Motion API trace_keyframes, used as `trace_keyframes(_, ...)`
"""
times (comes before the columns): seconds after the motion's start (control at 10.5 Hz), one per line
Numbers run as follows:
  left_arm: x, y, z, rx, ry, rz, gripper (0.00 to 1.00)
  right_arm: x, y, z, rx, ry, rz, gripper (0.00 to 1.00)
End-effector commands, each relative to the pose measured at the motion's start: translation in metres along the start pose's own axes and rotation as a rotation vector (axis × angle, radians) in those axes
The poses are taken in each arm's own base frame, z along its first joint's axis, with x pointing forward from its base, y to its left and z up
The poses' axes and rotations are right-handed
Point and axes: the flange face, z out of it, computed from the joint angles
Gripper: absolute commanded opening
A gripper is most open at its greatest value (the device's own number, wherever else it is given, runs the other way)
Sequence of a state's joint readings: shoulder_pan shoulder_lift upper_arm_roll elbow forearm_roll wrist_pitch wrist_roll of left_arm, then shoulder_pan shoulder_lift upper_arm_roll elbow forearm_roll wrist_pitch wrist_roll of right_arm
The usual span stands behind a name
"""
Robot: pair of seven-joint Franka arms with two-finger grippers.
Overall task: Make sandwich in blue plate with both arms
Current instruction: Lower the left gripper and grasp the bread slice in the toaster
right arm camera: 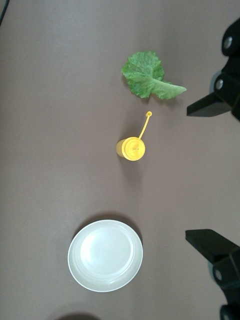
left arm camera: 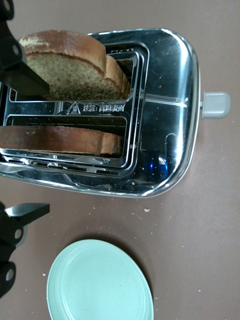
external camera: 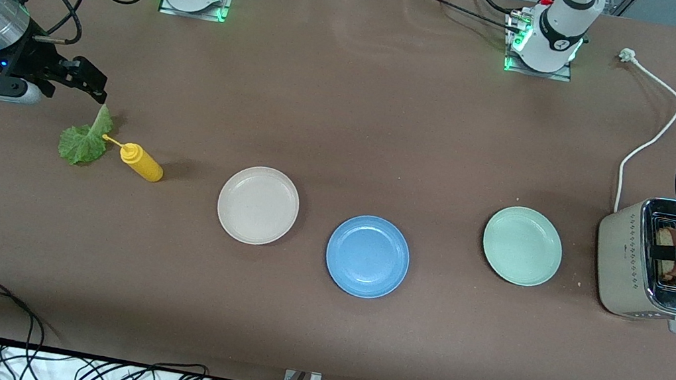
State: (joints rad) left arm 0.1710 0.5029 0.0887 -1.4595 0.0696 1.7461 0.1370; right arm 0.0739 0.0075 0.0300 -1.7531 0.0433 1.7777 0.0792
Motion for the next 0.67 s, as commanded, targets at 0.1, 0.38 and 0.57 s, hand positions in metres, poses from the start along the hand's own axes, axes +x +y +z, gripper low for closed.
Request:
trace_keyframes(0.1, 0.0008, -0.0044, 0.0000, 0.002, -0.004, 0.061, 0.52, -0.0019, -0.0011, -0.0024, 0.019, -0.005, 0.005, 1.00)
trace_keyframes(0.38, -0.0001, -0.0071, 0.0019, 0.000, -0.009, 0.109, 0.00, -0.0019, -0.0011, -0.0024, 0.019, -0.005, 0.005, 1.00)
trace_keyframes(0.57, -0.0006, -0.0060, 0.0023, -0.001, -0.015, 0.101, 0.00, -0.0019, -0.0011, -0.0024, 0.019, -0.005, 0.005, 1.00)
